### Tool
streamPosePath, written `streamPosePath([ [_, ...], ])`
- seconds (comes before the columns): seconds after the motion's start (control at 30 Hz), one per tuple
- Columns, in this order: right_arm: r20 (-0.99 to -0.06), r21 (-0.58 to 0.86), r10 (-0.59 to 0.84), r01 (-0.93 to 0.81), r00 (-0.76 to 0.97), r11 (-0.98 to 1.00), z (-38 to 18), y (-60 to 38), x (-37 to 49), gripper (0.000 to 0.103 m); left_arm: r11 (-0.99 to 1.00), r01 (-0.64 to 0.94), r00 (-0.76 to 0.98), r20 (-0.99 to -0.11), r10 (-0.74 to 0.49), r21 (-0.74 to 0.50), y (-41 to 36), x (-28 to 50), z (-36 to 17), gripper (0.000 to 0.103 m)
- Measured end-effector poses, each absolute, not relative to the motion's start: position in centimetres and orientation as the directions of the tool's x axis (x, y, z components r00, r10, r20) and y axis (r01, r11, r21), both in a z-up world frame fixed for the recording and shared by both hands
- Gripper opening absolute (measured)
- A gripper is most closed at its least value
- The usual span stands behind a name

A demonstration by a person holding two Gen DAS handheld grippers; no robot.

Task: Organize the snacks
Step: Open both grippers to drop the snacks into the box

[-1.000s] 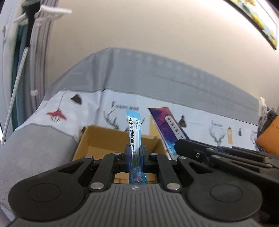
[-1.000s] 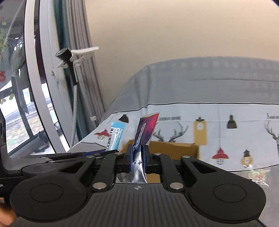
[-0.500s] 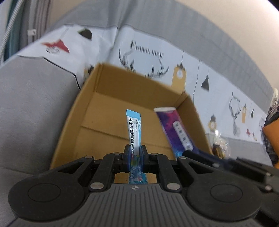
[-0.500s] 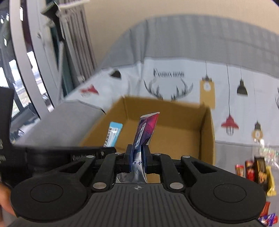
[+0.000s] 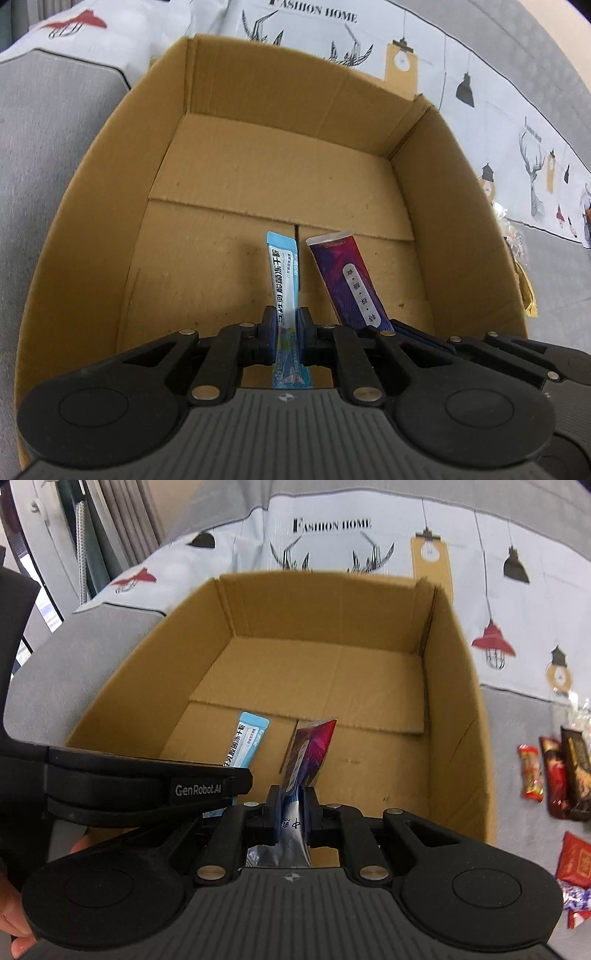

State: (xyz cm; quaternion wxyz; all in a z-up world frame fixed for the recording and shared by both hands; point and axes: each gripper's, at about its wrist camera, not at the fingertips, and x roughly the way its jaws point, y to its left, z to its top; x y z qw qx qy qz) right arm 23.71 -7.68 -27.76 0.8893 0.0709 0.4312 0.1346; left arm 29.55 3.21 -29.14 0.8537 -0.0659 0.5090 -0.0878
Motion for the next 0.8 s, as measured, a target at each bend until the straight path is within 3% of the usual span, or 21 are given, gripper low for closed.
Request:
streamPosePath([
  [0.17, -0.746, 0.232, 0.298, -0.188, 0.595, 0.955, -28.0, -7.8, 23.6, 0.013, 0.984, 0.069, 0.481, -0.859, -0.176, -0.163, 3.5, 29.2, -28.7, 0.012],
  [0.2, -0.742, 0.228, 0.3, -0.195, 0.6, 0.954, -27.9, -7.8, 23.5, 0.014, 0.987, 0.067, 0.495, -0.854, -0.162, -0.148, 3.4, 28.9, -28.4, 0.018],
  [0.23, -0.724, 0.236, 0.313, -0.206, 0.615, 0.95, -27.7, -7.9, 23.1, 0.014, 0.988, 0.064, 0.507, -0.848, -0.152, -0.139, 3.4, 28.8, -28.1, 0.045],
  [0.33, -0.689, 0.237, 0.299, -0.184, 0.66, 0.954, -26.7, -9.0, 22.3, 0.038, 0.998, 0.015, 0.562, -0.825, -0.053, -0.054, 3.3, 27.8, -26.5, 0.088],
  [0.4, -0.662, 0.273, 0.309, -0.164, 0.683, 0.948, -26.1, -10.5, 21.7, 0.057, 0.999, 0.015, 0.608, -0.793, -0.05, -0.051, 3.2, 26.9, -25.6, 0.091],
  [0.47, -0.636, 0.328, 0.346, -0.165, 0.69, 0.93, -25.6, -12.2, 21.0, 0.069, 0.995, 0.025, 0.611, -0.786, -0.094, -0.099, 2.9, 26.2, -24.9, 0.091],
  [0.8, -0.52, 0.368, 0.261, -0.063, 0.813, 0.928, -24.7, -22.8, 13.5, 0.075, 0.979, 0.119, 0.628, -0.752, -0.201, -0.163, -4.4, 22.4, -23.7, 0.092],
])
